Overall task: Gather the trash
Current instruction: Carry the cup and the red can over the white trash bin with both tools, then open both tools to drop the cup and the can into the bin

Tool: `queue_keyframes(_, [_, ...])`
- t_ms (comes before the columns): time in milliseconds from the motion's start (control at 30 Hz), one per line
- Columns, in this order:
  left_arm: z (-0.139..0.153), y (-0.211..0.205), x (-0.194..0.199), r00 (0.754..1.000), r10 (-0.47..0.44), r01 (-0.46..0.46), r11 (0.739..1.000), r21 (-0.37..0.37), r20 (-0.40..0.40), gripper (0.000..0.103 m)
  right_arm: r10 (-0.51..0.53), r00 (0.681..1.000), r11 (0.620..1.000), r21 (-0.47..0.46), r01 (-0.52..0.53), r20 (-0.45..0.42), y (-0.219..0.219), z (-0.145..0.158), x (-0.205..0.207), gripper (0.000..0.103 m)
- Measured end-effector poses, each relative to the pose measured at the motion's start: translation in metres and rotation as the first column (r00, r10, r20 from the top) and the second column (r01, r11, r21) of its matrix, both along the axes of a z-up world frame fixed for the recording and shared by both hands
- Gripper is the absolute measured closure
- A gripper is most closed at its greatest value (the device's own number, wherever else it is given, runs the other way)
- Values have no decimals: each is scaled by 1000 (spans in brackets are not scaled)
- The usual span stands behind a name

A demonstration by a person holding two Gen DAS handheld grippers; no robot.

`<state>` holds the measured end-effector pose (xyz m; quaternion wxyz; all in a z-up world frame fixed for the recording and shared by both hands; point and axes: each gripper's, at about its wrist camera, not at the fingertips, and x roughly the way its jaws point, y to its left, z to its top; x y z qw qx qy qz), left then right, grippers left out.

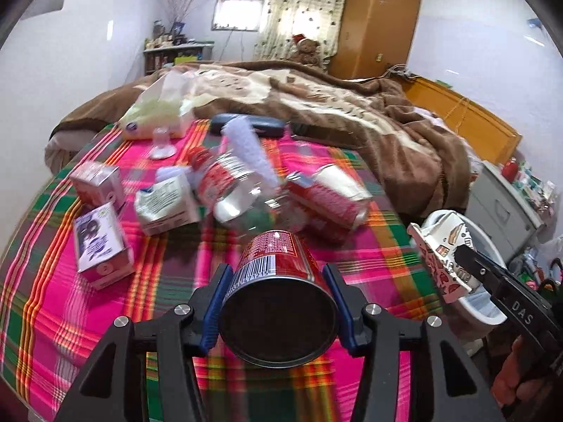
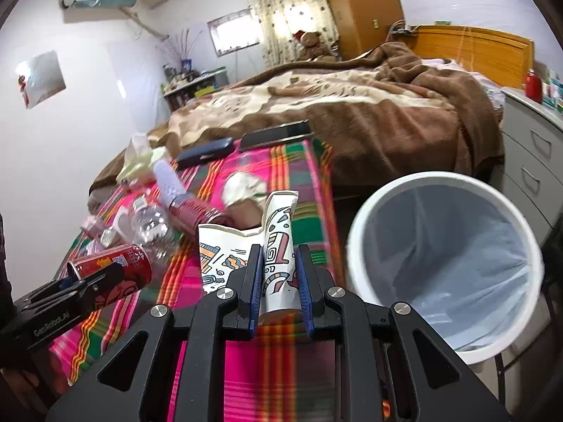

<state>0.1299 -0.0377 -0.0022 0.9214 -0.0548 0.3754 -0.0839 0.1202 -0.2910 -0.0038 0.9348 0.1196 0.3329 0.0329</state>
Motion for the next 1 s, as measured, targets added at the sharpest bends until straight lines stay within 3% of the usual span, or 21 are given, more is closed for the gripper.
queue_keyframes(233, [20, -56, 5, 992, -121, 121, 993, 1, 33, 50, -106, 994, 994, -19, 106, 10, -42, 7, -7, 84])
queue_keyframes(433, [27, -110, 14, 970, -240, 241, 971, -9, 46, 50, -196, 981, 979, -56, 195, -1, -75, 7, -9, 84])
queue_keyframes(700, [22, -179, 23, 927, -373, 374, 927, -22, 27, 50, -278, 958, 958, -86, 272, -63, -111, -9, -6, 84])
queue_keyframes(1000, [-3, -227, 43, 894, -447, 445, 895, -35, -39, 50, -277, 948, 958, -119, 260, -158, -128, -33, 6, 83])
